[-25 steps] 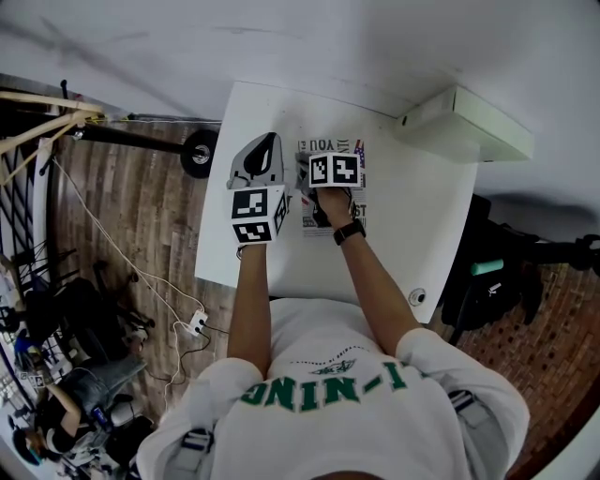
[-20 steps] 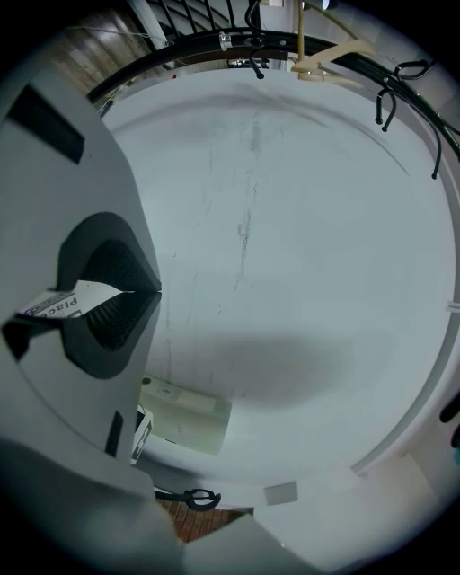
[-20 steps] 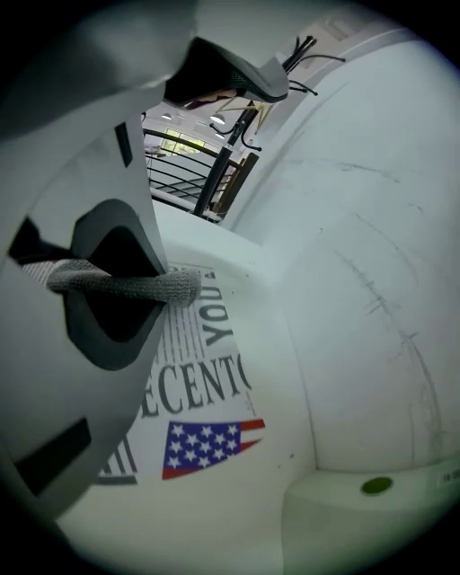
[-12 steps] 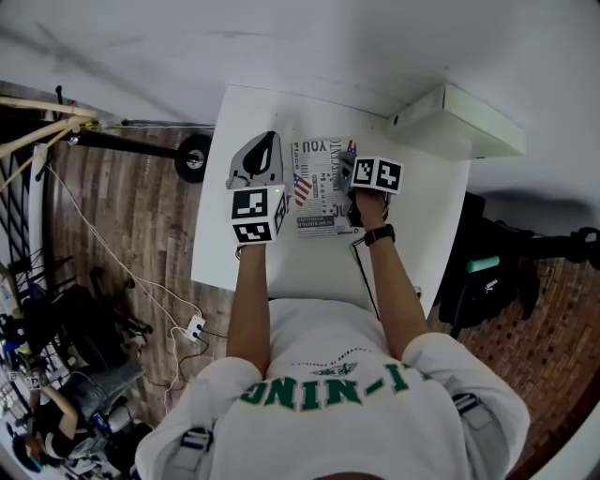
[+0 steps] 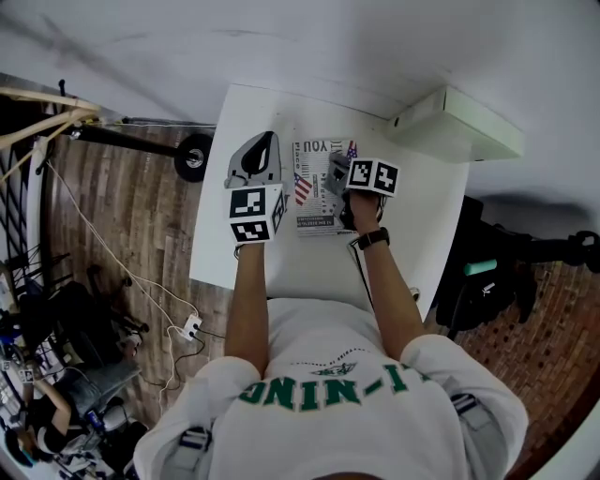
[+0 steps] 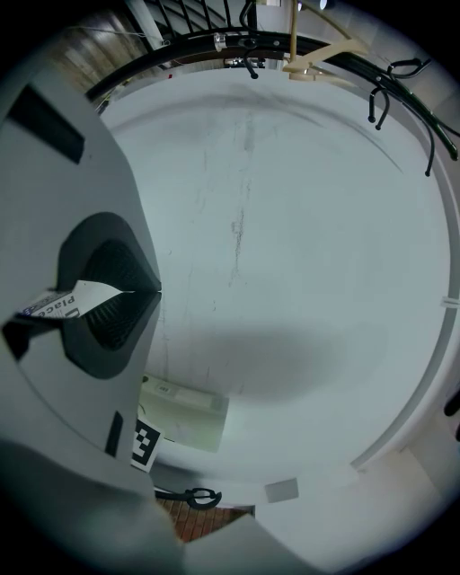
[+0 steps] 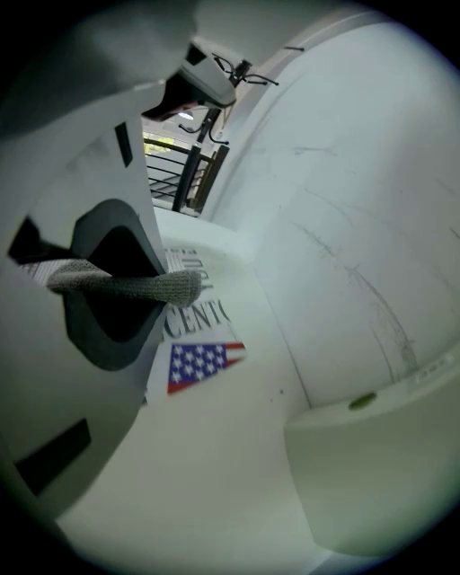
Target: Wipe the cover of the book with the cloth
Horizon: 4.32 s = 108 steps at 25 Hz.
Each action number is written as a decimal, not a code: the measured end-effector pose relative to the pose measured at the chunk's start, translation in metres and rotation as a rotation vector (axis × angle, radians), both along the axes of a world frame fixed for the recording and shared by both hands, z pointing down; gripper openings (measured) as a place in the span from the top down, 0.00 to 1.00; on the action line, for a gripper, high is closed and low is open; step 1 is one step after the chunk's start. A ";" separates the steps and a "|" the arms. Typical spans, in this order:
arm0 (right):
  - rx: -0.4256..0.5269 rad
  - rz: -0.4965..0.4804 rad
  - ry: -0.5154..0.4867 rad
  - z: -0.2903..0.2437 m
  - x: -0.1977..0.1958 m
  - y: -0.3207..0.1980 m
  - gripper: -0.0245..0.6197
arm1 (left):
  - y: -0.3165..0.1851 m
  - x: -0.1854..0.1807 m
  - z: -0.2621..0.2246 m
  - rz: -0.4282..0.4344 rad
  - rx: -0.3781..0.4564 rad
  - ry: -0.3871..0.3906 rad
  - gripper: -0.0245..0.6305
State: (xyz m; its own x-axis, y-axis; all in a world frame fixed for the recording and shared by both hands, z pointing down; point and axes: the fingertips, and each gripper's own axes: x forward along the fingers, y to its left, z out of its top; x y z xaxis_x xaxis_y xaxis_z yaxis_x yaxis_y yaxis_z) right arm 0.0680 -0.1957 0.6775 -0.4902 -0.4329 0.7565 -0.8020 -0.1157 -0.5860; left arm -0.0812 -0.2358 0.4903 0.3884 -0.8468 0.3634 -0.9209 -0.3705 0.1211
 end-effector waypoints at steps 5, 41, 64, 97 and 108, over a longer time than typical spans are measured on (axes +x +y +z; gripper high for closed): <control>0.002 -0.182 -0.034 -0.001 -0.079 0.013 0.91 | 0.001 -0.004 0.002 -0.009 -0.008 0.000 0.94; 0.008 -0.254 -0.003 0.004 -0.083 0.028 0.91 | 0.000 -0.012 0.007 -0.011 -0.023 0.004 0.94; -0.002 -0.015 0.194 0.011 0.061 0.025 0.91 | 0.004 0.003 -0.001 0.026 -0.003 0.013 0.94; 0.012 -0.077 0.131 0.013 0.017 0.044 0.91 | 0.013 -0.004 -0.005 0.018 0.009 -0.019 0.94; 0.000 -0.020 0.203 0.010 0.048 0.044 0.91 | 0.018 -0.009 -0.011 0.007 0.026 -0.015 0.94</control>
State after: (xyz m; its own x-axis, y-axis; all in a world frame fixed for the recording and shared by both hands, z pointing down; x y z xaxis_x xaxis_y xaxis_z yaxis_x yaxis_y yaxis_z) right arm 0.1161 -0.1522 0.6871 -0.3358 -0.4244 0.8409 -0.9059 -0.0989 -0.4117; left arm -0.0905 -0.2175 0.4790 0.3895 -0.8532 0.3468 -0.9197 -0.3802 0.0977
